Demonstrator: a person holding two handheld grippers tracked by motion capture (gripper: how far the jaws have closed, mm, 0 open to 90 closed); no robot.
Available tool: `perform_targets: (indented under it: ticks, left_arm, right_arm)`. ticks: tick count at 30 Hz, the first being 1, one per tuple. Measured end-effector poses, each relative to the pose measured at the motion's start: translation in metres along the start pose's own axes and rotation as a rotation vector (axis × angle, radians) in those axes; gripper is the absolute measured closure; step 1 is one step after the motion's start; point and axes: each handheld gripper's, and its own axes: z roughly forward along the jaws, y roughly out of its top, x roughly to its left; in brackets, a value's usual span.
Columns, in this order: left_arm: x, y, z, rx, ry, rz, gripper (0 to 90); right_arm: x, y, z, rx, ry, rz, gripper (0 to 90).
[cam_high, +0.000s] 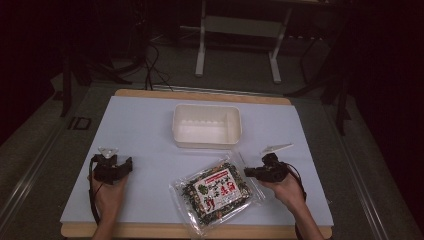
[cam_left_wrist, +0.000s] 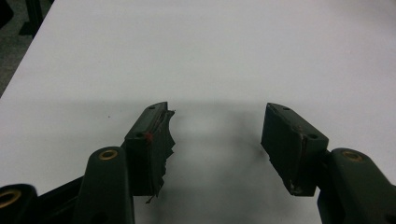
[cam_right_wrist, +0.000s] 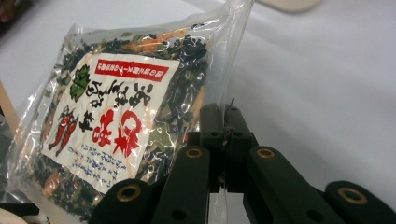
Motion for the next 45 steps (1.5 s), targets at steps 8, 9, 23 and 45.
perform_targets:
  ticks: [8,9,23,45]
  left_arm:
    - [0.001,0.0,-0.001,-0.012,-0.001,-0.003,41.8]
    - [0.001,0.0,-0.001,-0.012,-0.001,-0.003,41.8]
    - [-0.001,0.0,-0.001,-0.031,-0.008,0.017,41.1]
    - [-0.002,0.0,-0.001,-0.029,-0.002,0.022,40.9]
  right_arm:
    - [0.009,0.023,-0.005,0.001,-0.026,-0.059,89.5]
    - [0.009,0.023,-0.005,0.001,-0.026,-0.059,89.5]
    - [0.021,0.053,-0.013,0.01,-0.05,-0.147,89.5]
    - [0.037,0.086,-0.028,-0.01,-0.04,-0.216,89.5]
